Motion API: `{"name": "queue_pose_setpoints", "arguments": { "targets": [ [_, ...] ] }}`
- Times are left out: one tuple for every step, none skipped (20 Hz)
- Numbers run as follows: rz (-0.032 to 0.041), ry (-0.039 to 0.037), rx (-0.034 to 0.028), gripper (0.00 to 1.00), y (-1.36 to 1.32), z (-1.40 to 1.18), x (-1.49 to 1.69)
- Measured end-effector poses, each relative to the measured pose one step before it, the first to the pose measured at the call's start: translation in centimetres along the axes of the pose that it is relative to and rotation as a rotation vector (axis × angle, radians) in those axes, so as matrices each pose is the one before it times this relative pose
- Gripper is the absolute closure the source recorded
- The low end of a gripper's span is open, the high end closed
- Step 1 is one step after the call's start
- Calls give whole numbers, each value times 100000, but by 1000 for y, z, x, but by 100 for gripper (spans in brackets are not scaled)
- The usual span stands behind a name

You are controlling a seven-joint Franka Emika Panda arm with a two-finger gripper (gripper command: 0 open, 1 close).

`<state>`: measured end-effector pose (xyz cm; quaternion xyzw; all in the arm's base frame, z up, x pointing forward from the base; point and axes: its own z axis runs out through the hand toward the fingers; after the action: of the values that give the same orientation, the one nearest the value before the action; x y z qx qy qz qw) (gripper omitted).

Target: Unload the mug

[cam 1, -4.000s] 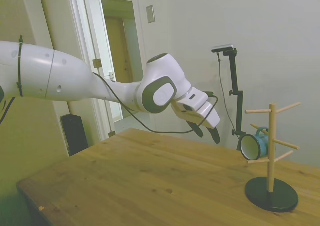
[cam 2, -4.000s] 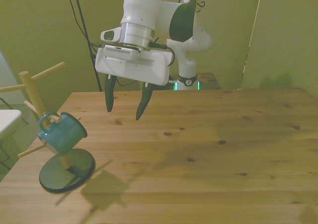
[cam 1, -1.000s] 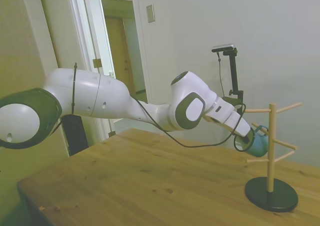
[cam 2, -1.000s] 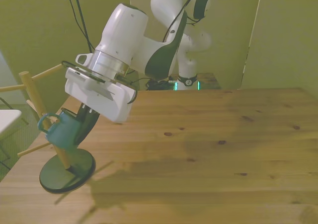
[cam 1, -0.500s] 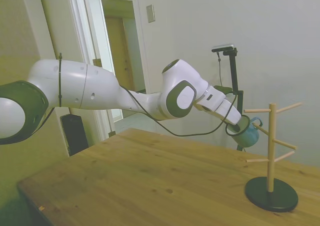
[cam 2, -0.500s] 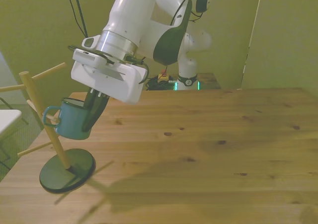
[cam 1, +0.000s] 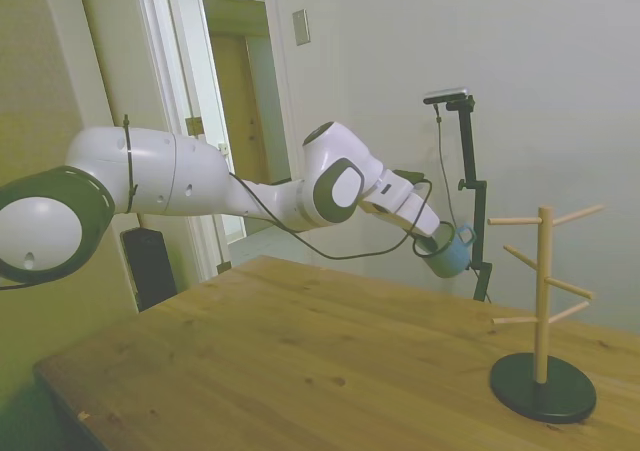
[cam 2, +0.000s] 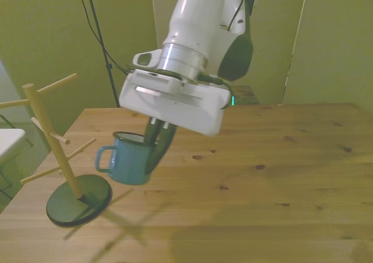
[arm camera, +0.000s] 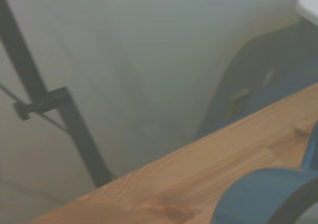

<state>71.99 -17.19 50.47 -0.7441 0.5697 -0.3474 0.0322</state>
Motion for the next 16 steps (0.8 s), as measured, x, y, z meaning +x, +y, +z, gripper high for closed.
{"name": "queue_pose_setpoints", "arguments": {
  "targets": [
    [-1540,-1865,244,100,-775,-347,-1387],
    [-1874,-1938,110,100,-683,-444,-1416],
    [-1872,-1703,461,100,-556,-624,-1408],
    [-2527,-1866,296,100,-383,-734,-1548],
    [-2737,-2461,-511,100,-86,-816,-1622],
    [-2645,-2842,-664,100,107,-932,-1437],
    [-2871,-2909,-760,100,299,-1094,-1246],
    [-3379,-3112,-1646,100,595,-1146,-1082],
    [-3246,-3002,-2158,100,926,-1030,-844],
    [-3370,-3231,-2469,100,1223,-985,-758],
    [-2954,-3117,-2590,100,1469,-816,-633],
    [-2730,-3556,-2902,100,1801,-570,-742],
    [-2555,-4646,-2783,100,1807,-239,-775],
    [-2610,-4767,-2464,100,1699,69,-857],
    [-2109,-4479,-1821,100,1415,275,-793],
    [-1534,-3208,-1451,100,826,439,-595]
  ]
}}
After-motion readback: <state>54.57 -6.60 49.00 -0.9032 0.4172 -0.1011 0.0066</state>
